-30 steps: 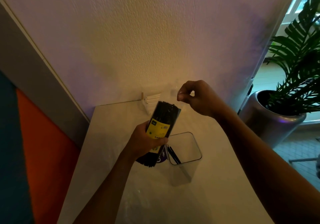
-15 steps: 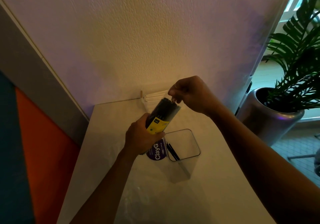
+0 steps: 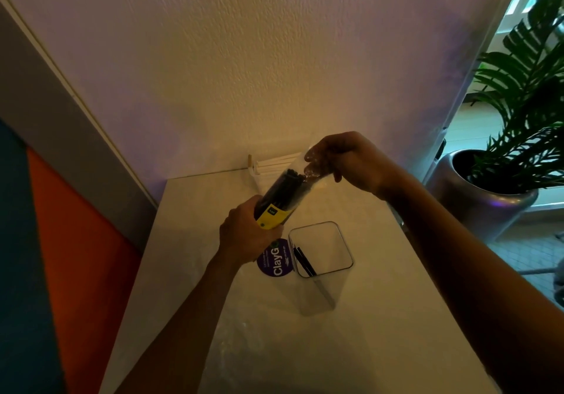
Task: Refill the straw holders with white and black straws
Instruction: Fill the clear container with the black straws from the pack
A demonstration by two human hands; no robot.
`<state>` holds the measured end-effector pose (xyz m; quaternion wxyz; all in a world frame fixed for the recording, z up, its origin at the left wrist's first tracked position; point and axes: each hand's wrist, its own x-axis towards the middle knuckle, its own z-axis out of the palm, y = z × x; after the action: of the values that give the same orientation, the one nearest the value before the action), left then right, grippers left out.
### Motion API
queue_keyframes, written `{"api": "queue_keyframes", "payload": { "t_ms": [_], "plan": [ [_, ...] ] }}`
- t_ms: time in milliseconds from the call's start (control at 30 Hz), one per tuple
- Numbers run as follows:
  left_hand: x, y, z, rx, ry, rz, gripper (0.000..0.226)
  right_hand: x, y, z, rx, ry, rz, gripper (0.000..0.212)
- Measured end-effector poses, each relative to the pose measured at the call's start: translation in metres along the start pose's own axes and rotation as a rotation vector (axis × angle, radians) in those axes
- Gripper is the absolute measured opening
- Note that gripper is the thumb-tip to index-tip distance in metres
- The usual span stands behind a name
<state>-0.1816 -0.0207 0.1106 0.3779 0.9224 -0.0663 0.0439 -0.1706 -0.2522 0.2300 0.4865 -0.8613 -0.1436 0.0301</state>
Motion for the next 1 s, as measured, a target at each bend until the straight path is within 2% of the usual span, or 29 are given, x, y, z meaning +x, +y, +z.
{"api": "queue_keyframes", "payload": {
  "t_ms": [167, 267, 400, 667, 800, 1000],
  "plan": [
    [0.001, 0.005, -0.002, 0.050, 0.011, 0.035, 0.050, 0.002, 0.001, 0.006, -0.293, -0.020, -0.046, 0.026],
    [0.002, 0.007, -0.003, 0.090, 0.054, 0.046, 0.055, 0.001, 0.003, 0.009, -0.406, -0.005, -0.063, 0.018],
    [0.003, 0.008, -0.005, 0.112, 0.071, 0.055, 0.054, 0.000, 0.005, 0.013, -0.533, 0.021, -0.050, 0.018],
    [0.006, 0.008, -0.003, 0.064, -0.002, 0.084, 0.057, 0.000, 0.014, 0.017, -0.474, 0.066, -0.104, 0.022],
    [0.005, 0.005, 0.001, 0.072, -0.048, 0.075, 0.058, -0.001, 0.017, 0.018, -0.479, 0.030, -0.076, 0.021],
    [0.000, -0.005, 0.004, 0.057, -0.090, 0.089, 0.060, -0.007, 0.020, 0.032, -0.341, 0.058, -0.038, 0.023]
  ]
}}
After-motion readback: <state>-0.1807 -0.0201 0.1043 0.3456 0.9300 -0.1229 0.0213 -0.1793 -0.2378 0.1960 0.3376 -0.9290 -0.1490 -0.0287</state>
